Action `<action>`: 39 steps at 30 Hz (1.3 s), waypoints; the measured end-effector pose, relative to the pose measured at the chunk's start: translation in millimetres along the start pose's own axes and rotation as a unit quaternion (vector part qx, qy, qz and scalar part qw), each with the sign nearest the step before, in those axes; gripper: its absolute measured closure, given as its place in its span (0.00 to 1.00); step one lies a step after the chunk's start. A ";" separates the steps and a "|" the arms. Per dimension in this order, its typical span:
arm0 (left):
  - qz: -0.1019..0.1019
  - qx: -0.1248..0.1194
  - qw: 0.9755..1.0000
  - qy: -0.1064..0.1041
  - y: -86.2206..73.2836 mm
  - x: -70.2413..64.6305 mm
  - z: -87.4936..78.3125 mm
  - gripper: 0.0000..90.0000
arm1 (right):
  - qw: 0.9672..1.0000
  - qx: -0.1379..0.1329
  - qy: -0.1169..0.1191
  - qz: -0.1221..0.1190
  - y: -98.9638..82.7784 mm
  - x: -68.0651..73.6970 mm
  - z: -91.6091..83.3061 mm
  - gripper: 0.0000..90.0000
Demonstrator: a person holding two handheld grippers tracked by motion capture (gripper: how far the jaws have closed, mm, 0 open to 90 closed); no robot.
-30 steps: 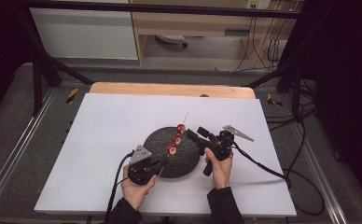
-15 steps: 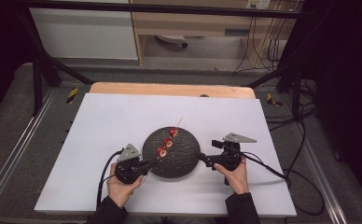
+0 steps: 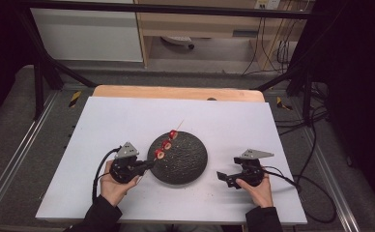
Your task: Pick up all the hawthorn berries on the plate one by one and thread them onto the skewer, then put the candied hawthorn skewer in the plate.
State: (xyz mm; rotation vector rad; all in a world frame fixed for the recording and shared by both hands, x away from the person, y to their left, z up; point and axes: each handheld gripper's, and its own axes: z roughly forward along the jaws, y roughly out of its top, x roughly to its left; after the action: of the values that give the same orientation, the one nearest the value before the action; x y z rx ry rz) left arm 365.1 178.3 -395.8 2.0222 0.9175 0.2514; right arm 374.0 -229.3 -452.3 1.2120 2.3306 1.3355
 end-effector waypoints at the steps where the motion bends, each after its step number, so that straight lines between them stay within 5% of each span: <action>1: 0.000 0.001 1.000 0.001 1.8 1.1 0.5 0.98 | 1.000 0.001 -0.001 0.000 -2.6 -1.9 -2.0 0.01; 17: 0.006 0.055 0.998 0.015 15.2 11.2 20.8 0.98 | 1.000 0.012 -0.012 -0.011 -19.2 -11.5 -18.5 0.01; 32: 0.011 0.118 0.992 0.031 17.8 4.2 47.3 0.98 | 1.000 0.008 -0.011 -0.009 -20.2 -11.7 -20.5 0.01; 39: 0.014 0.151 0.988 0.042 16.5 -2.2 58.0 0.98 | 1.000 0.007 -0.008 -0.009 -20.7 -11.2 -20.4 0.01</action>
State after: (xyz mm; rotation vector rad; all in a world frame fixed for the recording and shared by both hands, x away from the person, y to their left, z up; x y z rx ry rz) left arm 400.3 134.1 -417.0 2.3187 1.0297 0.2238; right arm 359.1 -255.7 -459.3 1.1976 2.3384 1.2994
